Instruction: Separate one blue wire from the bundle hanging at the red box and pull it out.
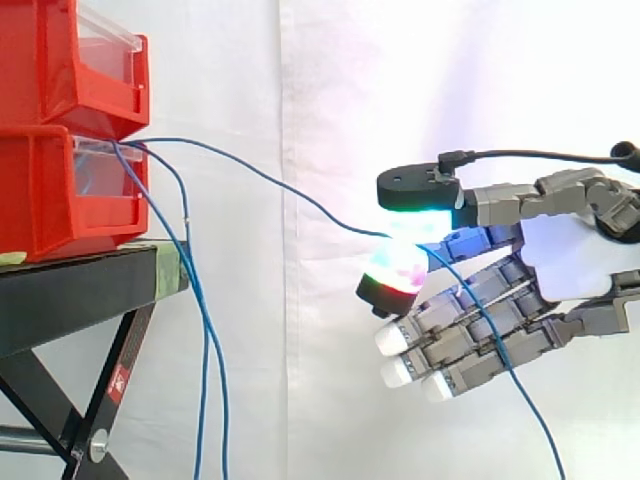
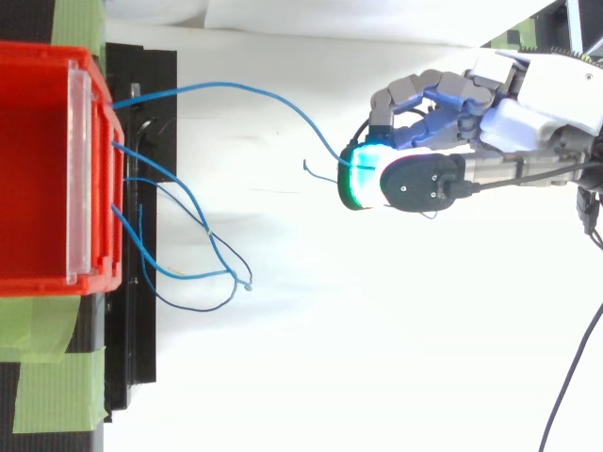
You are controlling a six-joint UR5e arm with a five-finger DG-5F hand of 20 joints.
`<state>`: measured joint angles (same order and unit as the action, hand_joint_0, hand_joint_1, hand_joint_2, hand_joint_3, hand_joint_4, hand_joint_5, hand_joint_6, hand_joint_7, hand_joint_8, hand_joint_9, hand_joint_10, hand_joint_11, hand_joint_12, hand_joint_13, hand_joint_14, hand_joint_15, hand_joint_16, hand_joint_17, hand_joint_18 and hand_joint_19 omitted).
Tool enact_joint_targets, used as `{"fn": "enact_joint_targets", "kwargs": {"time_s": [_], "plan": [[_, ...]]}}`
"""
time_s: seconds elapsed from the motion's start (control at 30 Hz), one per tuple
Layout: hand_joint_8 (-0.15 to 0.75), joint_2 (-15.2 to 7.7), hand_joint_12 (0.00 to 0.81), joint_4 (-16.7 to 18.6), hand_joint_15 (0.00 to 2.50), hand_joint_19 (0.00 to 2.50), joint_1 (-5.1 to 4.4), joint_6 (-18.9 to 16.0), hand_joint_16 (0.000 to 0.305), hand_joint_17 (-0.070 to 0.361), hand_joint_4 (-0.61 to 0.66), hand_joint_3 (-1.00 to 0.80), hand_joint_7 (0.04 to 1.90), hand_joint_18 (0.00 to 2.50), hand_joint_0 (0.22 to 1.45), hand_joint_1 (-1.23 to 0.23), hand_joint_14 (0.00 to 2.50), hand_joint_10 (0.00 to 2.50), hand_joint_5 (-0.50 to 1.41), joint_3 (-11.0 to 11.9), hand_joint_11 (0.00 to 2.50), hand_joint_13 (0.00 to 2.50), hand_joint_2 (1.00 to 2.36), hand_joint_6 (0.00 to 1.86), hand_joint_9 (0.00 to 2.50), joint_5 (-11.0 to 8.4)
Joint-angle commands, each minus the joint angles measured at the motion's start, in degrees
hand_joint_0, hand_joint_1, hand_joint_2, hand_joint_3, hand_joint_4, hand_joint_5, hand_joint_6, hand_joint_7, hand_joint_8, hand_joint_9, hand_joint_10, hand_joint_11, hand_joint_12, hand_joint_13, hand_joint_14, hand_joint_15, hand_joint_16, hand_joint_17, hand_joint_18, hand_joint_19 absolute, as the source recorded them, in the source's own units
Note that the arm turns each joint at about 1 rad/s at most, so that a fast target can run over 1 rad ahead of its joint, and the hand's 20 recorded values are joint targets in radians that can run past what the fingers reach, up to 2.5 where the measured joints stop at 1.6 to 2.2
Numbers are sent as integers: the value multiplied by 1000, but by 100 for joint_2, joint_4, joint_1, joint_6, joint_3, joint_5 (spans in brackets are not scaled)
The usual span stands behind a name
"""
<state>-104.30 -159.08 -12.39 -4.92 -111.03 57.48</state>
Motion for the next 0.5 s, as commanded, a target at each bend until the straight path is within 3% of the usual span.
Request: {"fn": "enact_joint_targets", "kwargs": {"time_s": [0.0,0.47], "plan": [[318,-2,440,0,344,268,0,0,57,127,-109,-34,1176,516,607,-824,14,16,-124,3,540,555,1021,864,826,0],[321,-2,444,0,362,316,0,0,56,127,-116,-38,1173,548,605,-818,13,14,-125,-6,536,574,1021,864,829,0]]}}
